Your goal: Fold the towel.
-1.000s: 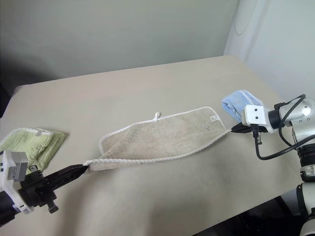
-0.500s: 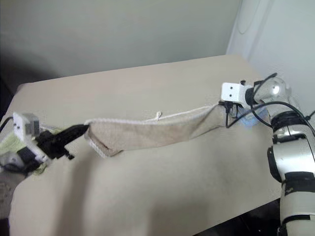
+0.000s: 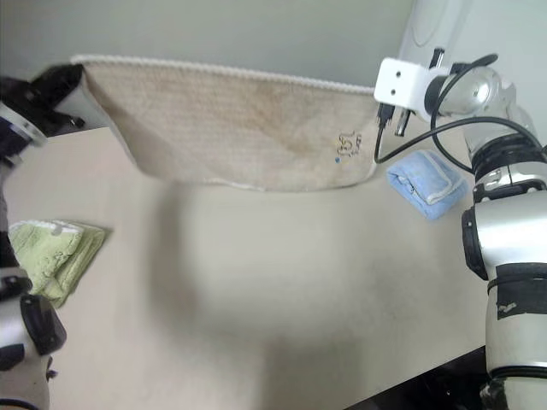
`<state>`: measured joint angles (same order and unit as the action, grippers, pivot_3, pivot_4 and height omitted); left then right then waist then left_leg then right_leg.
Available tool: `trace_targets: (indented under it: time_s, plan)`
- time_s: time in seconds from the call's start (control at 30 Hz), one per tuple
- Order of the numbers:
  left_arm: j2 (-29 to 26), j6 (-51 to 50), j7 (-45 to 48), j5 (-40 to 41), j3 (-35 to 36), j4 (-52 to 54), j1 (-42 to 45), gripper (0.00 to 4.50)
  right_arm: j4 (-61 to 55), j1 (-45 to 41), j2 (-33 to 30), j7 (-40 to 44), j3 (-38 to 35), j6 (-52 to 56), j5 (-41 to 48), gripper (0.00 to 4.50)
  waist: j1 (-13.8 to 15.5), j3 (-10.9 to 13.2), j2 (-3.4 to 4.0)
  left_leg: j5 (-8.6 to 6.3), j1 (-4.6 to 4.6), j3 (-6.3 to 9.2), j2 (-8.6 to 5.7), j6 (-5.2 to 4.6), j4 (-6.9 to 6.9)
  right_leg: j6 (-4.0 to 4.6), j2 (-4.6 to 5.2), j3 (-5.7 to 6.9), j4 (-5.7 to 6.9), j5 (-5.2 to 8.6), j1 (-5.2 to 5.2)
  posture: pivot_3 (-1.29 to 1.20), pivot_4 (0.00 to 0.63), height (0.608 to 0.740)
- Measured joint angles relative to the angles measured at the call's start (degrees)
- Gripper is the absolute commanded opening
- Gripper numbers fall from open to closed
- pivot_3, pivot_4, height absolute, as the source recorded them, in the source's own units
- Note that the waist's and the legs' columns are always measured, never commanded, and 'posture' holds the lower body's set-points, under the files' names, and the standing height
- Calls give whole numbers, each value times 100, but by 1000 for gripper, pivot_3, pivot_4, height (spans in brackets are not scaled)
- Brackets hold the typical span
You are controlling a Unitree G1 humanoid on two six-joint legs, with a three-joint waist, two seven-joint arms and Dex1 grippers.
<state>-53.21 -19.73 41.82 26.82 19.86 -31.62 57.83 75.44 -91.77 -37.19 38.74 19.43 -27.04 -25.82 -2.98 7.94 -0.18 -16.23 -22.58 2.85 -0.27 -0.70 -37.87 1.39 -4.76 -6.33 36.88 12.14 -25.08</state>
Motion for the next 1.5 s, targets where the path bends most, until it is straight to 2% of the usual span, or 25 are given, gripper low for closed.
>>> trace_targets:
  time_s: [0.13, 0.23, 0.4, 0.53, 0.67, 0.73, 0.8, 0.87, 0.9, 0.97, 1.03, 1.1, 1.2, 1.3, 1.37, 1.5]
  plan:
    - [-285, 78, 548, 10, -64, -61, 138, 10, -14, -92, -180, 69, -123, -141, 89, 0, -40, 0, 0, 1, -28, -3, 0, 1, -7, 0, 0, -1, 6, 0, -30, 0, 150, 740]
    - [-618, -221, 1069, 344, 175, 393, -440, 10, -67, -101, -335, 567, -346, -273, 332, 0, -95, 0, 0, 14, -54, -5, 1, 22, -7, 7, -1, -1, 13, 5, -60, 0, 150, 740]
    - [-785, -1265, 1762, 1162, 1362, 2015, -2874, 10, -376, 524, -602, 2240, -760, -509, 983, 0, -200, -8, -14, 20, -56, -4, 3, 33, -10, 6, -7, -1, 9, 11, -60, 0, 150, 740]
    - [-448, -1878, 1810, 1549, 2152, 3248, -4550, 10, -838, 1684, -657, 3484, -825, -539, 1431, 0, -241, -9, -21, 20, -41, -8, 2, 33, -31, 4, -5, -1, 10, 13, -37, 0, 150, 740]
    - [126, -2371, 1843, 1929, 2845, 4604, -6298, 10, -1956, 3082, -814, 4569, -858, -74, 1975, 0, -239, -8, -19, 19, -29, -11, 3, 32, -26, 2, -7, -2, 9, 14, -19, 0, 150, 740]
    - [353, -2524, 1916, 2073, 3049, 5165, -7058, 10, -2586, 3590, -986, 4887, -907, 353, 2221, 0, -238, -7, -17, 17, -1, -15, 3, 28, -30, 1, -7, -2, 15, 13, 5, 0, 150, 740]
    - [530, -2574, 1943, 2140, 3187, 5661, -7672, 10, -3209, 3915, -1172, 5100, -944, 746, 2408, 0, -235, -3, -15, 9, 77, -17, 6, 11, -21, 6, -8, -3, 12, 8, 75, 0, 150, 740]
    - [666, -2540, 1971, 2104, 3194, 6008, -8204, 10, -3638, 4087, -1331, 5233, -968, 1031, 2522, 0, -212, 0, -11, -19, 174, -19, 6, -38, -11, 12, -9, -4, 3, 6, 173, 0, 150, 740]
    - [726, -2498, 2005, 2033, 3177, 6110, -8426, 10, -3775, 4150, -1385, 5271, -970, 1134, 2568, 0, -206, 0, -11, -50, 211, -19, 7, -92, -14, 19, -9, -5, -3, 12, 211, 0, 150, 740]
    - [768, -2399, 2048, 1897, 3121, 6164, -8734, 10, -3849, 4189, -1440, 5307, -963, 1276, 2615, 0, -194, 0, -11, -58, 254, -23, 5, -105, -23, 41, -8, -9, -11, 33, 258, 0, 150, 740]
    - [768, -2336, 2033, 1863, 3094, 6195, -8800, 10, -3842, 4141, -1436, 5307, -939, 1303, 2614, 0, -165, -1, -10, -68, 256, -25, 0, -122, -40, 45, -2, -11, -11, 47, 266, 0, 150, 740]
    - [766, -2307, 1944, 1870, 3064, 6191, -8683, 10, -3643, 3938, -1309, 5262, -905, 1236, 2545, 0, -135, -1, -8, -72, 254, -32, -4, -128, -48, -7, 3, -13, -7, 18, 264, 0, 150, 740]
    - [748, -2220, 1627, 1802, 2797, 5969, -8093, 10, -3023, 3428, -1029, 4987, -784, 1005, 2284, 0, -84, -6, 2, -69, 253, -33, -5, -113, -47, -13, 5, -14, 2, 13, 256, 0, 150, 740]
    - [677, -2094, 1072, 1492, 2322, 5165, -7065, 10, -2070, 2674, -481, 4274, -563, 626, 1817, 0, -35, -5, 6, -76, 240, -31, -2, -124, -30, 2, 2, -12, 21, 3, 222, 0, 150, 740]
    - [647, -1987, 886, 1292, 1984, 4739, -6612, 10, -1477, 2309, -263, 3677, -421, 398, 1470, 0, -19, -5, 6, -54, 228, -27, -2, -84, -15, 4, 1, -8, 22, 2, 204, 0, 150, 740]
    - [649, -1662, 570, 820, 1216, 3808, -5438, 10, -519, 1705, 278, 2256, -33, 288, 698, 0, 22, -6, 5, -33, 145, -16, -3, -44, -16, 7, 0, -2, 23, -1, 128, 0, 150, 740]
